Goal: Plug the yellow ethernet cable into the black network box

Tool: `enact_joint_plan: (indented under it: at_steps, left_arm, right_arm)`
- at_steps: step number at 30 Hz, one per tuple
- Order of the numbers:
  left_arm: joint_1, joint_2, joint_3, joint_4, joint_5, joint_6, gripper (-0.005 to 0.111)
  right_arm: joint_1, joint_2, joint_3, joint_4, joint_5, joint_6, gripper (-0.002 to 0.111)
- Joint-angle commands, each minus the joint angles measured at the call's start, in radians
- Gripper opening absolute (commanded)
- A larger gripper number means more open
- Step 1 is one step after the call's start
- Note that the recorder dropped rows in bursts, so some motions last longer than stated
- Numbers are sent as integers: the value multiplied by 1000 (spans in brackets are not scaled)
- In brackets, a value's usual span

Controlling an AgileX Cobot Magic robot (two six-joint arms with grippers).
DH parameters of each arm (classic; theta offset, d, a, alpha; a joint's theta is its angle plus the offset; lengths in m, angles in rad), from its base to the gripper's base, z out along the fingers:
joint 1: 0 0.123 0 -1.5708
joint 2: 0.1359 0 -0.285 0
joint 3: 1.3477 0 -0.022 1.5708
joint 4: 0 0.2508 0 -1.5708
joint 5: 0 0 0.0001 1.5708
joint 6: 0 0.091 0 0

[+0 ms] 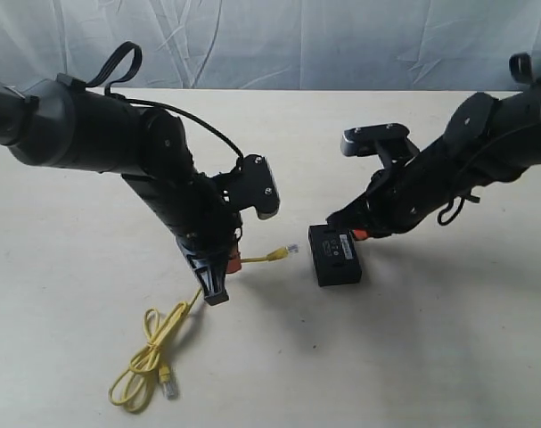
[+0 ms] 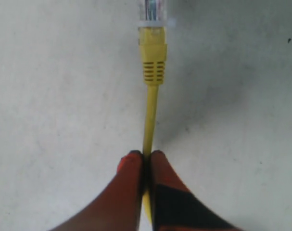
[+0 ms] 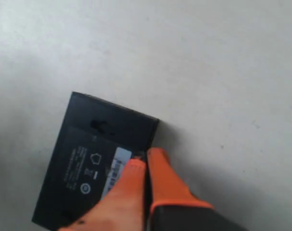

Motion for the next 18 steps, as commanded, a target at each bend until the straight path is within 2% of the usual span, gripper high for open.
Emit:
enact_joint_plan:
  at_steps: [1,4,7,10,18]
  left_arm:
    - [2,13,-30,-3,6,6,0]
    - [2,13,-37,35,24,11,0]
    - [2,33,-41,52,28,45,0]
    - [2,64,-52,50,28,47,0]
    - [2,80,-55,27,28,49,0]
  right_arm:
    - [-104,-12,-104,-15,193,-14,-1]
    - [-181,-8,-126,-15,275,-14,-1]
    - [-234,16,-126,73,336,-83,-1]
    - [-242,53,-126,190,422,-205,-1]
    - [-240,153,-126,295,464,-274,-1]
